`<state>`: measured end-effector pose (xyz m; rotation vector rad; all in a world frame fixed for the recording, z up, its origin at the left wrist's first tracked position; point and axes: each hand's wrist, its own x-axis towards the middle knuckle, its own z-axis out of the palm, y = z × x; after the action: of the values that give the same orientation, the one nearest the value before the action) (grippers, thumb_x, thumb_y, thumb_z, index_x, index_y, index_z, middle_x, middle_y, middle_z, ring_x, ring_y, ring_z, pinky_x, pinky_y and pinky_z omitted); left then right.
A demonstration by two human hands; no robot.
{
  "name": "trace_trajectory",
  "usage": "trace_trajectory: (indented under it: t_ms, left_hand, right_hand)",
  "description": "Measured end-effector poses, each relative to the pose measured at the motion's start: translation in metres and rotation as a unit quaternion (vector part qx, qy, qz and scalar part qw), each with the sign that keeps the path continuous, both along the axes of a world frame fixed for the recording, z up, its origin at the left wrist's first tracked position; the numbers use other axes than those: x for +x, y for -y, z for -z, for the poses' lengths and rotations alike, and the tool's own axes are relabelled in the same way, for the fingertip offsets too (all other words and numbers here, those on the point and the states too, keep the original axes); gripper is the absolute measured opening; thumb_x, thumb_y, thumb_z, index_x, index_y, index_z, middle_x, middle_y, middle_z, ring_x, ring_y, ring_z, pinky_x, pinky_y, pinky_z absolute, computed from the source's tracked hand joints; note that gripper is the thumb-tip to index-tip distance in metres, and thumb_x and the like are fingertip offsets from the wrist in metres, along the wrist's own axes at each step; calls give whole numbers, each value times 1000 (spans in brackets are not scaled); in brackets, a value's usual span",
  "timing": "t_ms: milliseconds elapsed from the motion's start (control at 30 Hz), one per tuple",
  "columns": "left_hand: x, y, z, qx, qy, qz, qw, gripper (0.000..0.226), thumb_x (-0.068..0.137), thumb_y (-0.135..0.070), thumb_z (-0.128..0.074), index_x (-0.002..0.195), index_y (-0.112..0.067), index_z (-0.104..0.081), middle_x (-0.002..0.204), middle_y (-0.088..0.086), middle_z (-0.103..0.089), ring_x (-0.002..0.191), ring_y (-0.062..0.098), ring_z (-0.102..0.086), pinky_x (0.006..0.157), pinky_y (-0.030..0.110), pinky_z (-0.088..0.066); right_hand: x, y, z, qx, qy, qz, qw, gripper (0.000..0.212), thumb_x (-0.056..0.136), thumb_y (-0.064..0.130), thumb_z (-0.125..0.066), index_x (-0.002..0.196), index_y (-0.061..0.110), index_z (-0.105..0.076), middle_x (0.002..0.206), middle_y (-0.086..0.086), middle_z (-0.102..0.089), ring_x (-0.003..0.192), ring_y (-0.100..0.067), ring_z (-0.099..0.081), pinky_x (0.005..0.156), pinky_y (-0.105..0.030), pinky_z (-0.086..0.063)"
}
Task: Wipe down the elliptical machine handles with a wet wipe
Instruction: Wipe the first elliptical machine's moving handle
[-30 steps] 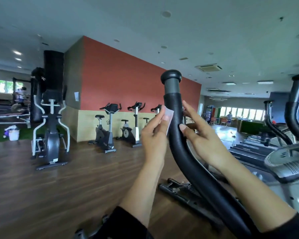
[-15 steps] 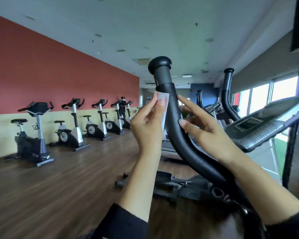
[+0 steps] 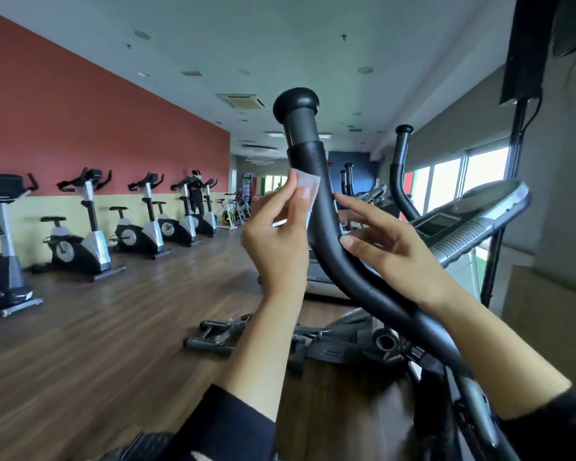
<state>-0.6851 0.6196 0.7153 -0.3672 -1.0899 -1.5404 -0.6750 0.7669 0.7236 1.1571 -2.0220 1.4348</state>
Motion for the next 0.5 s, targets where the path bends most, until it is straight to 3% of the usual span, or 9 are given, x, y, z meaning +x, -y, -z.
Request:
trace_trajectory:
  t_ms: [133, 233, 333, 400, 500]
  left_hand:
    - [11, -15, 36, -20, -2, -42, 999, 29, 83, -12, -73, 110, -21, -70, 93, 1, -67, 85, 16, -66, 72, 30, -54]
    - [21, -30, 54, -21, 3, -79, 997, 32, 80, -8, -75, 107, -25, -69, 90, 2, -60, 84, 12, -63, 70, 33, -55]
    - [28, -45, 68, -15, -8, -116, 993, 32, 80, -9, -75, 108, -24, -69, 89, 3, -57, 86, 14, -65, 71, 32, -55]
    - [31, -56, 76, -1, -10, -122, 992, 32, 80, -12, -74, 110, -23, -69, 89, -3, -56, 85, 22, -67, 72, 30, -55]
    - [36, -74, 84, 8, -4, -143, 990, 35, 79, -6, -75, 111, -18, -67, 87, -5, -52, 74, 35, -64, 69, 15, -48]
  right_hand:
    - [1, -11, 10, 11, -2, 15, 1000, 47, 91, 6, -62, 133, 26, -56, 119, 3, -67, 96, -14, -66, 88, -23, -48]
    - [1, -21, 17, 31, -1, 30, 999, 39, 91, 14, -63, 128, 28, -61, 115, 5, -69, 98, -16, -66, 93, -33, -50]
    - [2, -34, 25, 48, 6, 41, 998, 31, 90, 19, -63, 120, 28, -66, 112, 7, -71, 103, -16, -67, 98, -42, -49]
    - [5, -44, 30, 57, 3, 57, 997, 26, 90, 19, -65, 114, 30, -69, 107, 11, -72, 101, -11, -67, 97, -39, -50]
    - [10, -62, 38, 60, 21, 59, 996, 23, 89, 21, -68, 110, 30, -71, 101, 14, -73, 93, -5, -67, 92, -33, -50]
